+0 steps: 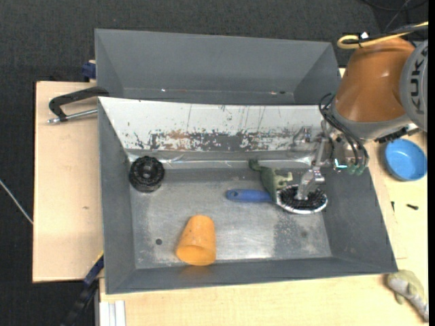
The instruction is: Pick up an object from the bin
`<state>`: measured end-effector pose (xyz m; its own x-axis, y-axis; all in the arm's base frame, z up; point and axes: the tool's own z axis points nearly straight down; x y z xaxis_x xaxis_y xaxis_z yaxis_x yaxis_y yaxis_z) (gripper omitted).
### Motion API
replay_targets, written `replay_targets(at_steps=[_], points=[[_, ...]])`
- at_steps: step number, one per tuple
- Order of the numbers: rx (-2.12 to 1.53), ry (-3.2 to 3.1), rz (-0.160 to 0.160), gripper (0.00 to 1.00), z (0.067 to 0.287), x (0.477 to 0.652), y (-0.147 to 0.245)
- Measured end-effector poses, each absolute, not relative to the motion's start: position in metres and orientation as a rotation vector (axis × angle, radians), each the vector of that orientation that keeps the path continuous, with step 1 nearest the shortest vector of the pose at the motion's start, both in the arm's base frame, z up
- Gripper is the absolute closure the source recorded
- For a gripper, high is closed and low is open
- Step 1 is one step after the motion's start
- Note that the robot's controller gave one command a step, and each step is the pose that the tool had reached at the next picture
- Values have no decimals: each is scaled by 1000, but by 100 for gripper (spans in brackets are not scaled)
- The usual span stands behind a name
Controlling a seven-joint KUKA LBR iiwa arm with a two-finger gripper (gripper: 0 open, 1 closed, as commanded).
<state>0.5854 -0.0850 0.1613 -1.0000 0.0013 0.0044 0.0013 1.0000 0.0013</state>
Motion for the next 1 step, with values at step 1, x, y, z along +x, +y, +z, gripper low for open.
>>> replay_targets(at_steps=[1], points=[[-219,-3129,-3,0,74,587,-101]])
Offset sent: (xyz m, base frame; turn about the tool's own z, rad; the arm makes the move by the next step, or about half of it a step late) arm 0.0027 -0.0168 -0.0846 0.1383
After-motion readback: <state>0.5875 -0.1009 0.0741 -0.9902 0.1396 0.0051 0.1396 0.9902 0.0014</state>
